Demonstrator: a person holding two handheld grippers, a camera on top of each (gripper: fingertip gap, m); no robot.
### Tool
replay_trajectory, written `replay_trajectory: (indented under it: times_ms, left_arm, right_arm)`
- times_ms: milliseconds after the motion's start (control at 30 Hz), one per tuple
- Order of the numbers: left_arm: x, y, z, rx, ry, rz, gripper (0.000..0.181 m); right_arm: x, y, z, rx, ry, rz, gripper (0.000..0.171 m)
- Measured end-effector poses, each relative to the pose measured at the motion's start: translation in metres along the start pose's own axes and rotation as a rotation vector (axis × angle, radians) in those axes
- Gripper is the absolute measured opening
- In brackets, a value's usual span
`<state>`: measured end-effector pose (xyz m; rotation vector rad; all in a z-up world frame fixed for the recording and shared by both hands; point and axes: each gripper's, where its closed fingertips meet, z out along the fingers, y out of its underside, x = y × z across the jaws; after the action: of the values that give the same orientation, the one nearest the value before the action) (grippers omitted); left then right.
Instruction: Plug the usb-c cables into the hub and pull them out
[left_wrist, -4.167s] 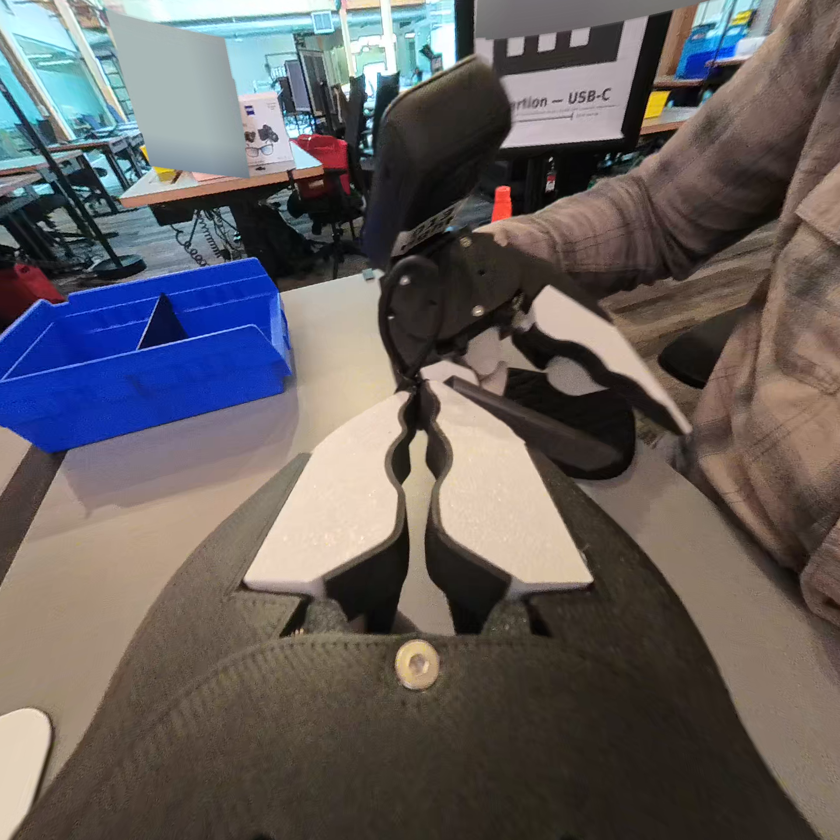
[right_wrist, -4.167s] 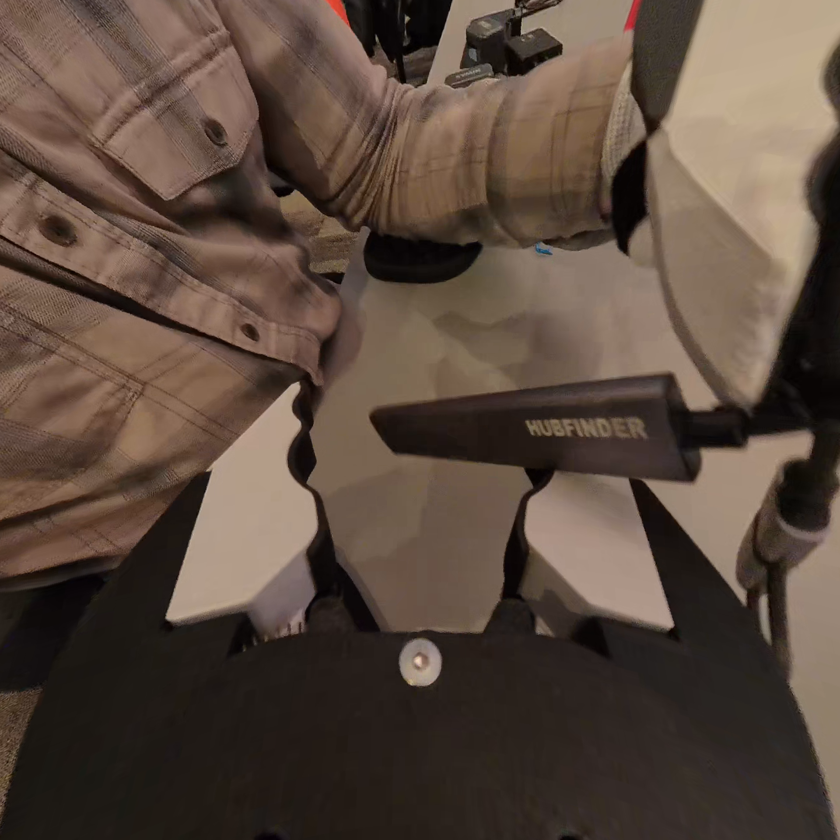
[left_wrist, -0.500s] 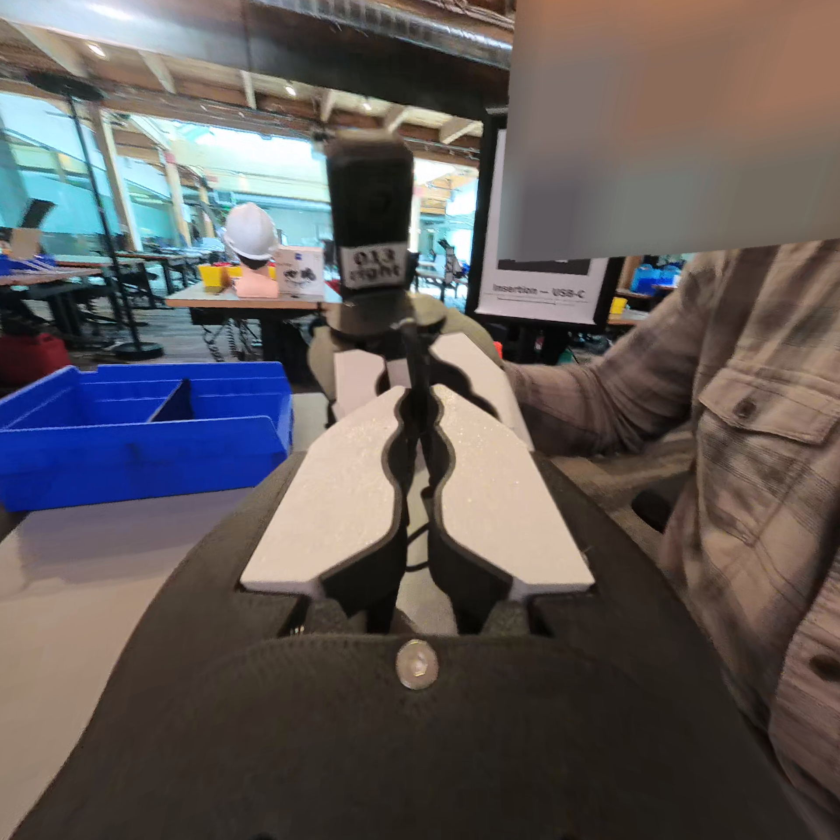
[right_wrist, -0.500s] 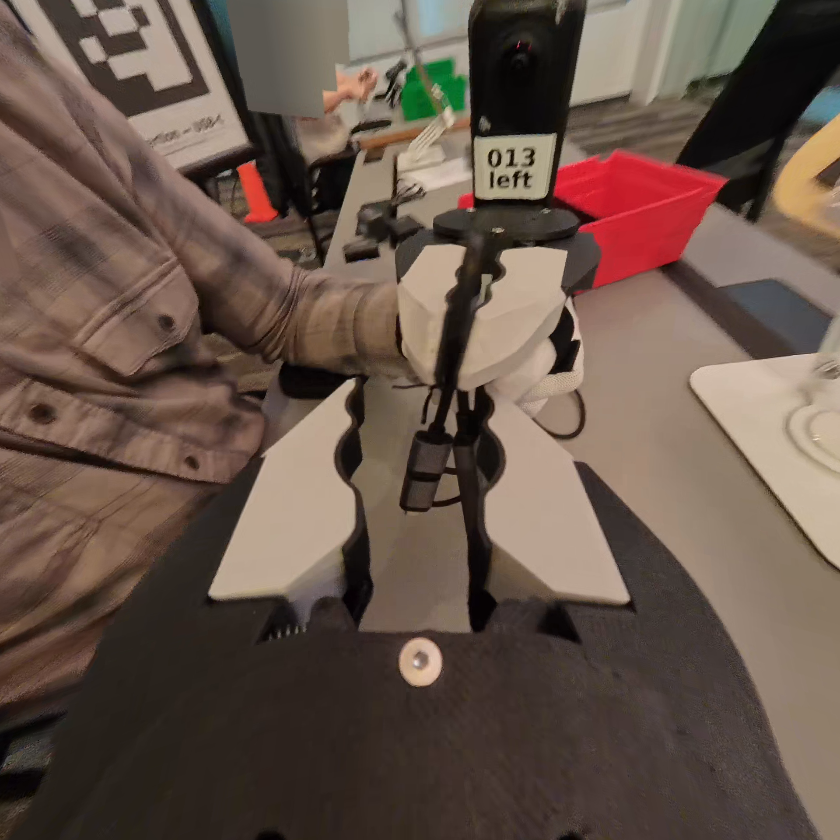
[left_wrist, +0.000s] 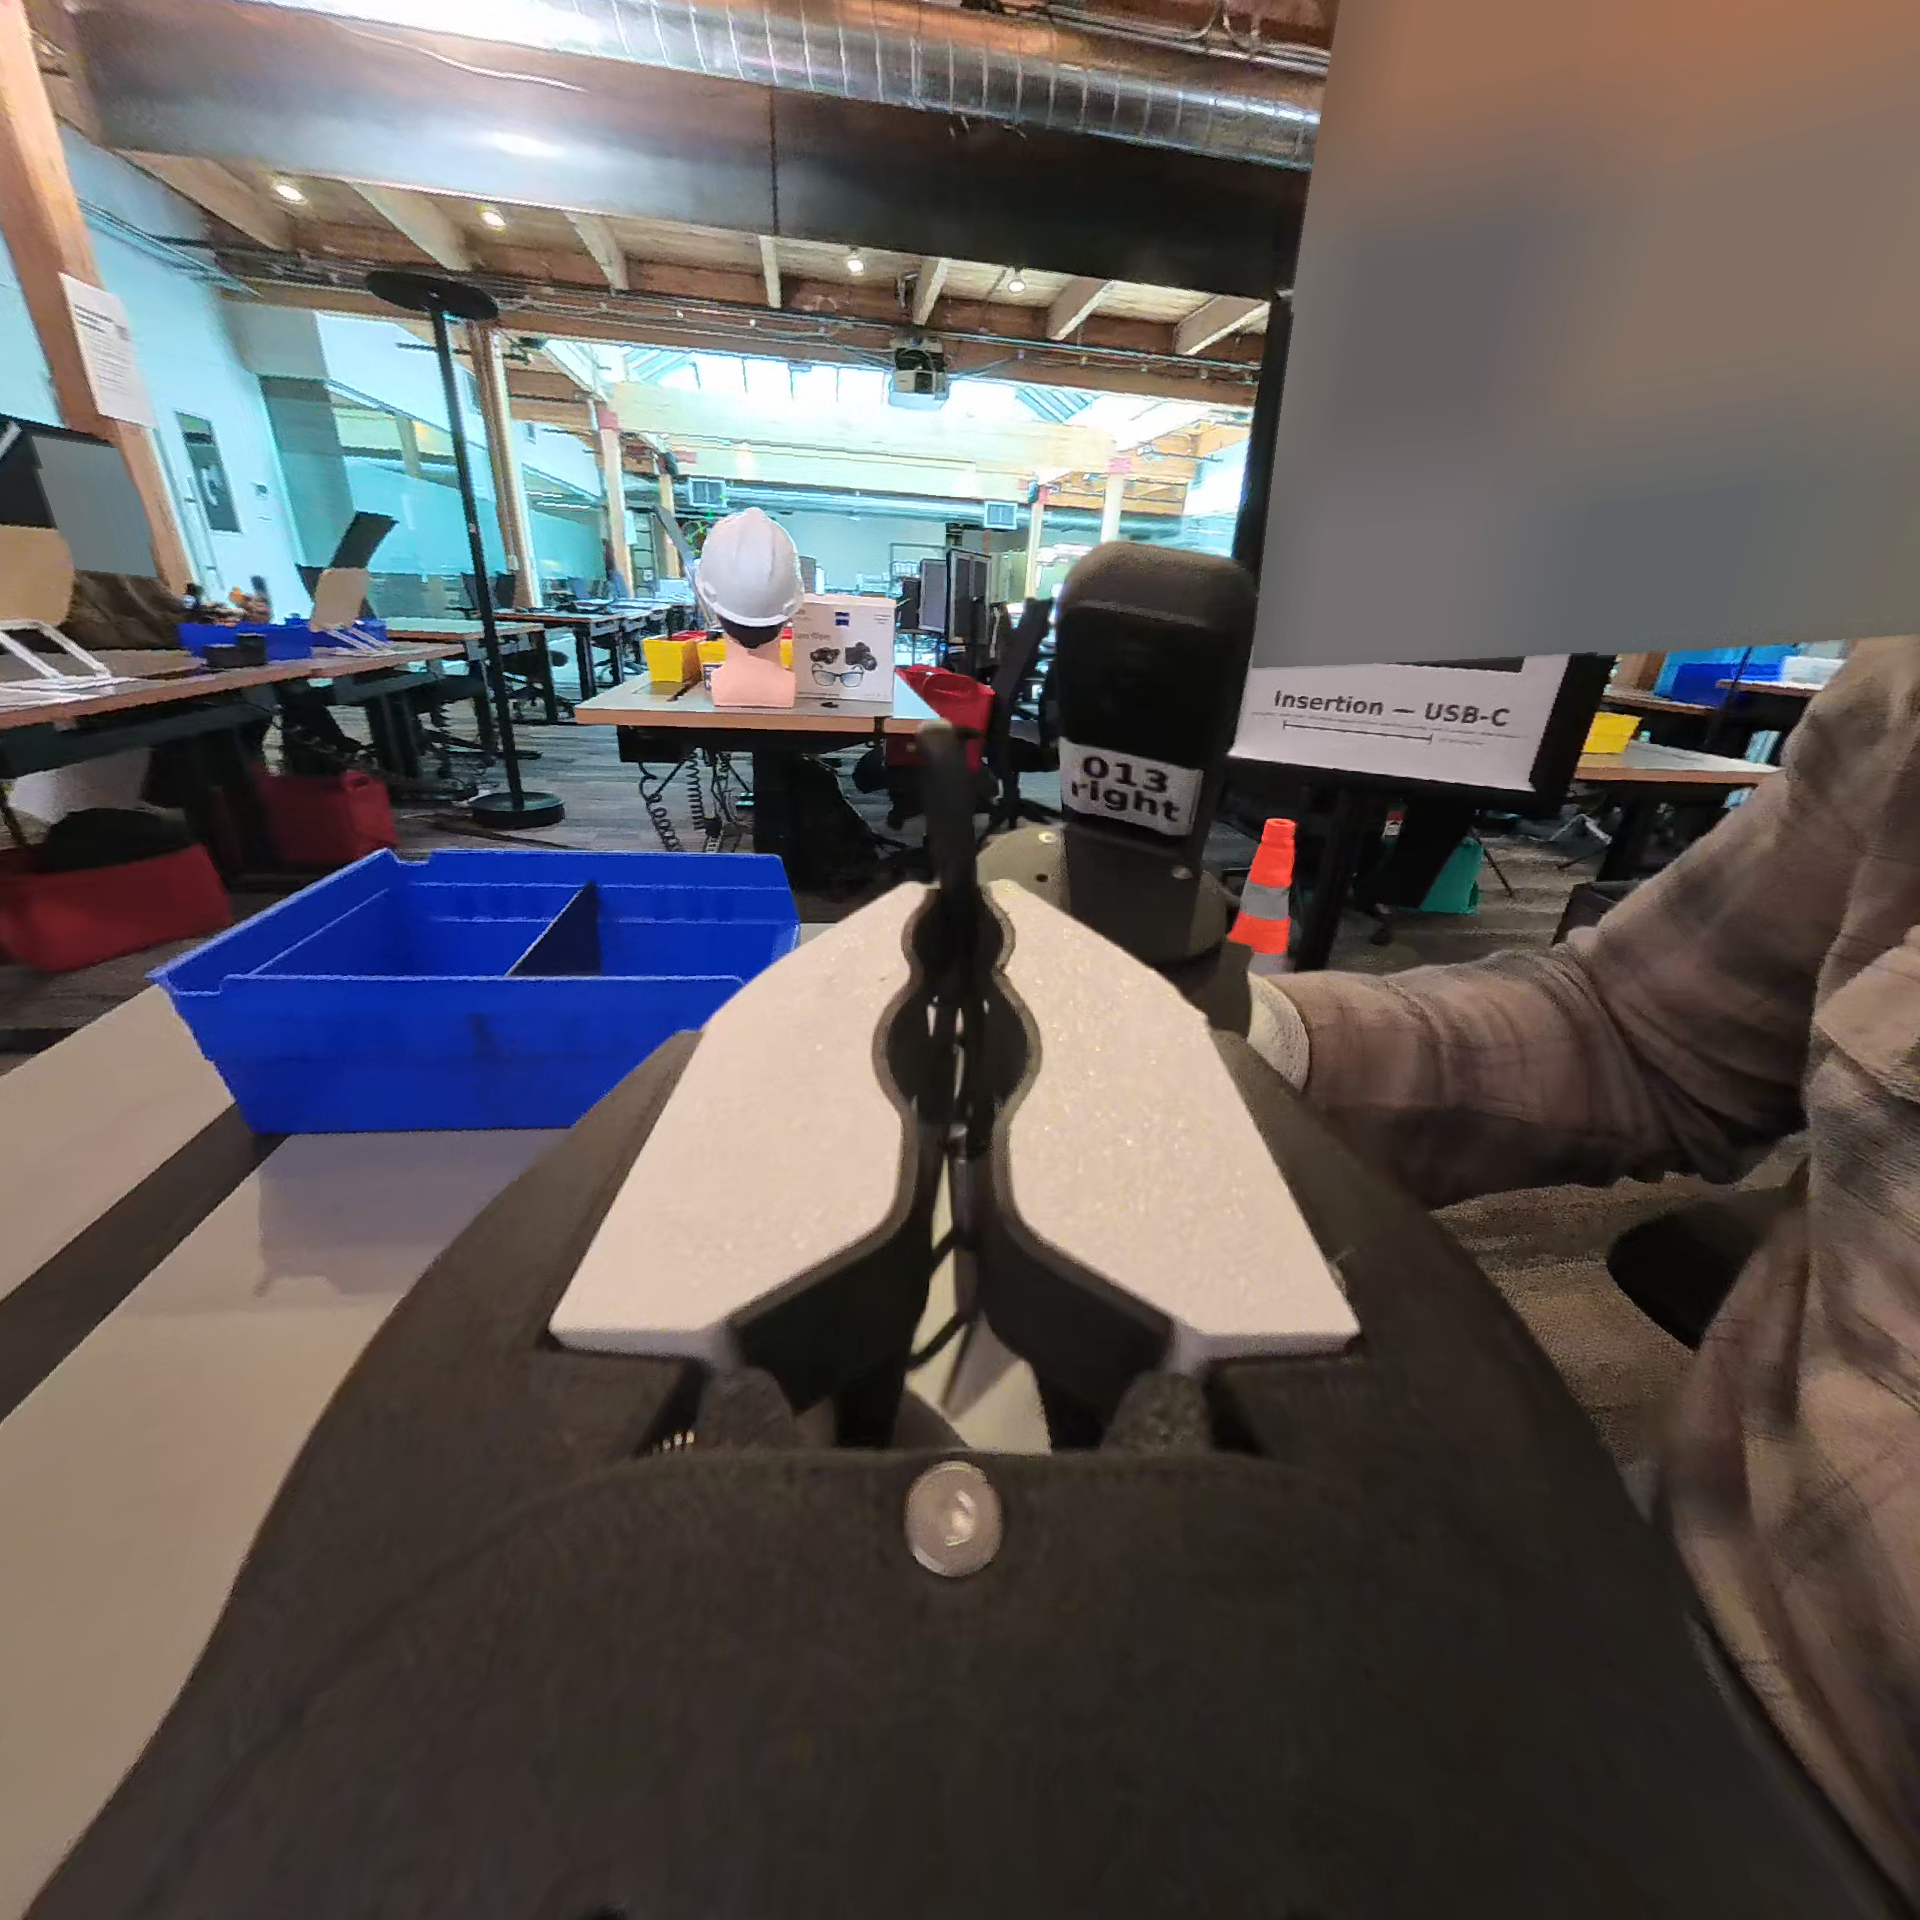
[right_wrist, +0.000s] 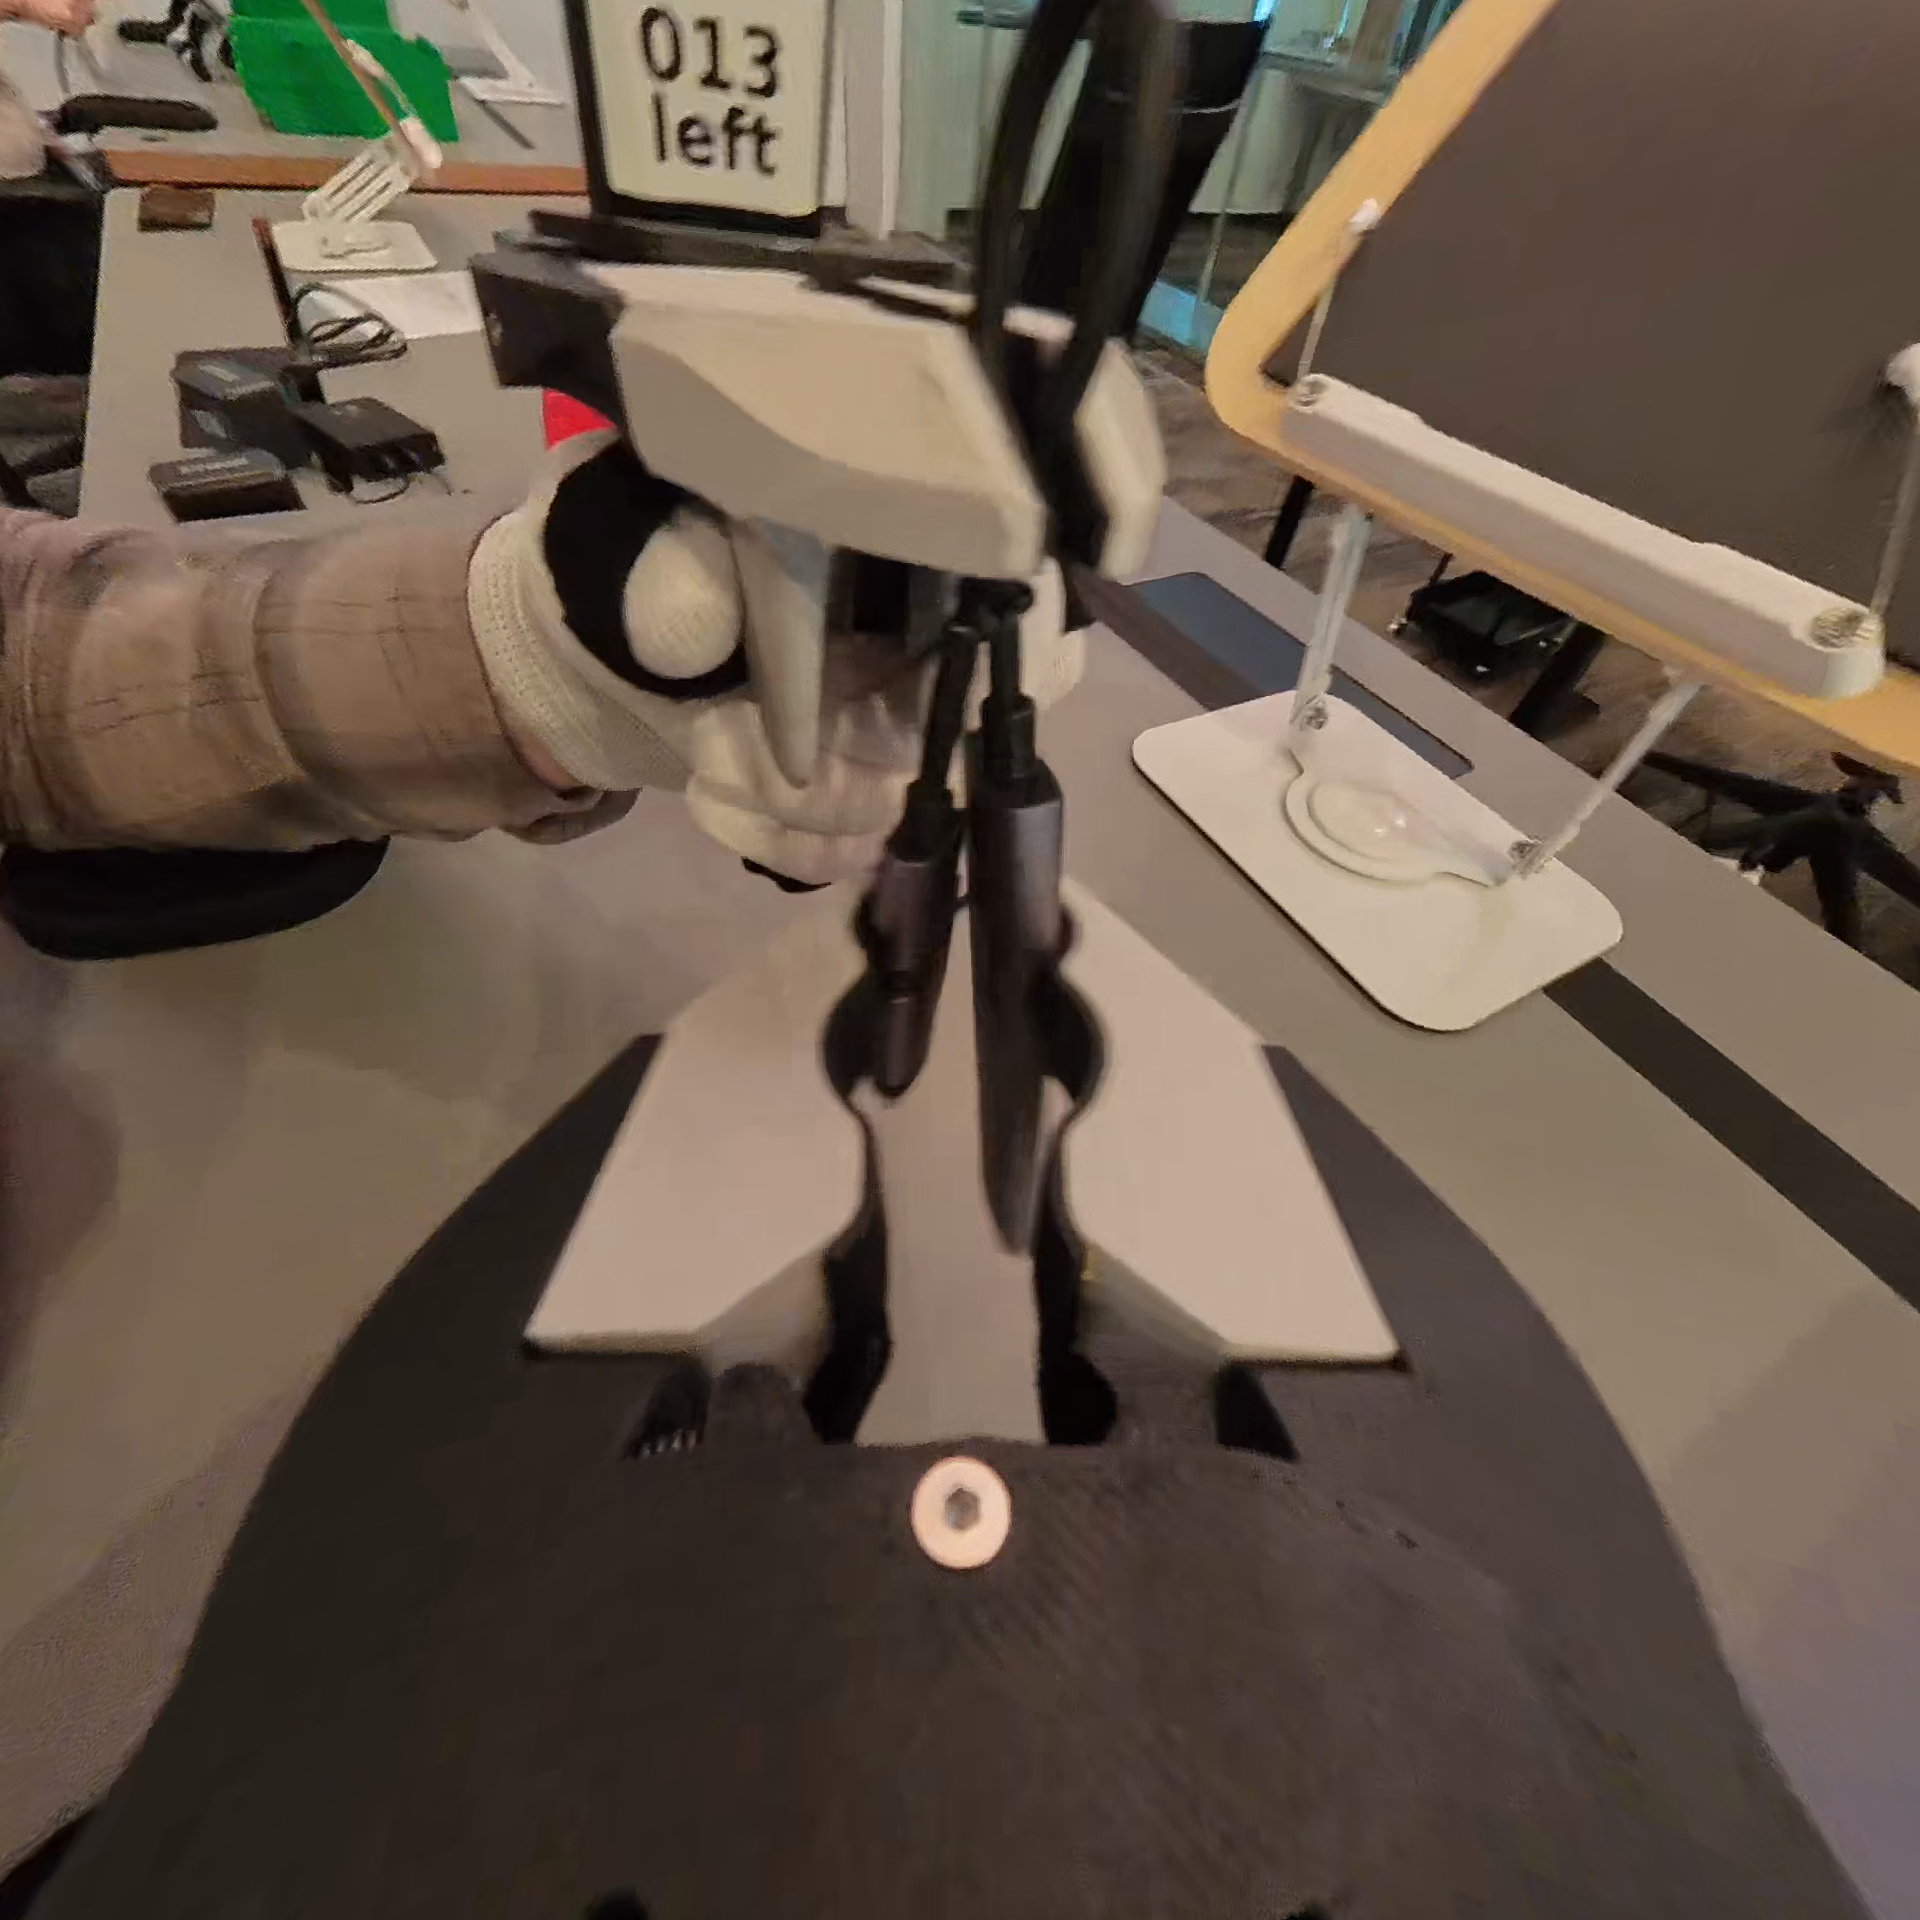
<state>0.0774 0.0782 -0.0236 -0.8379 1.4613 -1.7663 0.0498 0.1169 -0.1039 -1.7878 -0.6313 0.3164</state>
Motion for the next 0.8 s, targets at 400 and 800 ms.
replay_trajectory:
  times_ms: [400, 800]
  left_arm:
    - [-0.011, 0.019, -0.012, -0.095, 0.067, -0.095, 0.034]
    - [0.019, 0.017, -0.006, -0.029, 0.245, -0.173, 0.01]
  right_arm:
    - [-0.025, -0.011, -0.011, 0.103, -0.374, 0.295, 0.013]
    - [-0.047, -0.009, -0.01, 0.088, -0.5, 0.254, 0.013]
